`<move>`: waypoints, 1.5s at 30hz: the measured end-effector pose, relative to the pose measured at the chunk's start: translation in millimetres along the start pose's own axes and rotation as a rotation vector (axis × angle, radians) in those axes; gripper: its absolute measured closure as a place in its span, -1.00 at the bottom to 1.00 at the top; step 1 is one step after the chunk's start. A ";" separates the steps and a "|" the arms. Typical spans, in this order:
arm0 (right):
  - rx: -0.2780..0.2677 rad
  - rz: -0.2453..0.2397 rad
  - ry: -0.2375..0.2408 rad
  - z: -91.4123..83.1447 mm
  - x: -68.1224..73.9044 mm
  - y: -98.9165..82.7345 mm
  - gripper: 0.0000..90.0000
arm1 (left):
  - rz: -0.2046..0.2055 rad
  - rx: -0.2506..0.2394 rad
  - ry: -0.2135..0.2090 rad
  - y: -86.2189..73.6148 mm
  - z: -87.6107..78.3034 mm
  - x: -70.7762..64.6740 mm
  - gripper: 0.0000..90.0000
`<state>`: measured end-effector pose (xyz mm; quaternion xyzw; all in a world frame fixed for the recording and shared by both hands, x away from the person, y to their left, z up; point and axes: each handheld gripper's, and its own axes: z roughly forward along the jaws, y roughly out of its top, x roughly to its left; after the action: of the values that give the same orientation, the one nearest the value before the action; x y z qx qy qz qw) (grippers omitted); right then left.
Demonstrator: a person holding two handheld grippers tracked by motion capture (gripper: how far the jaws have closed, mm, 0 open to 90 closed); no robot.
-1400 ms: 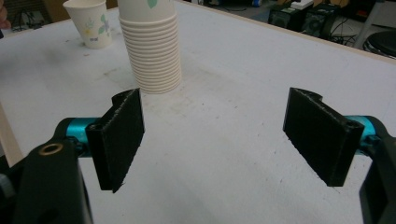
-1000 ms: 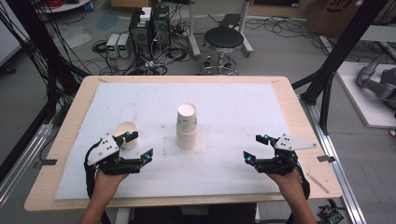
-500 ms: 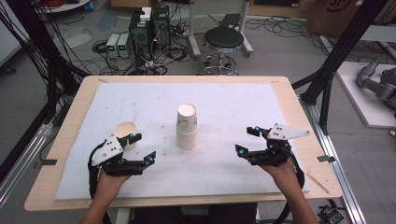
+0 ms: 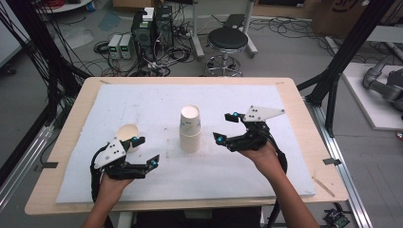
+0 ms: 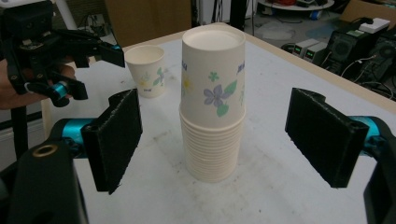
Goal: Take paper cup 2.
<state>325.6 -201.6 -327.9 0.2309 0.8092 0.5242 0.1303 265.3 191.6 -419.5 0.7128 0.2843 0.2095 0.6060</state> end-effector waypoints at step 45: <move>0.175 0.000 0.077 104.3 -13.5 43.5 -0.42 | -0.002 0.007 -0.029 -1.3 4.0 -0.3 -0.63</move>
<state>394.7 -111.3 -332.3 0.2211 0.8563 0.4602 0.0783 267.5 188.6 -421.4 0.7175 0.2768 0.1974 0.6079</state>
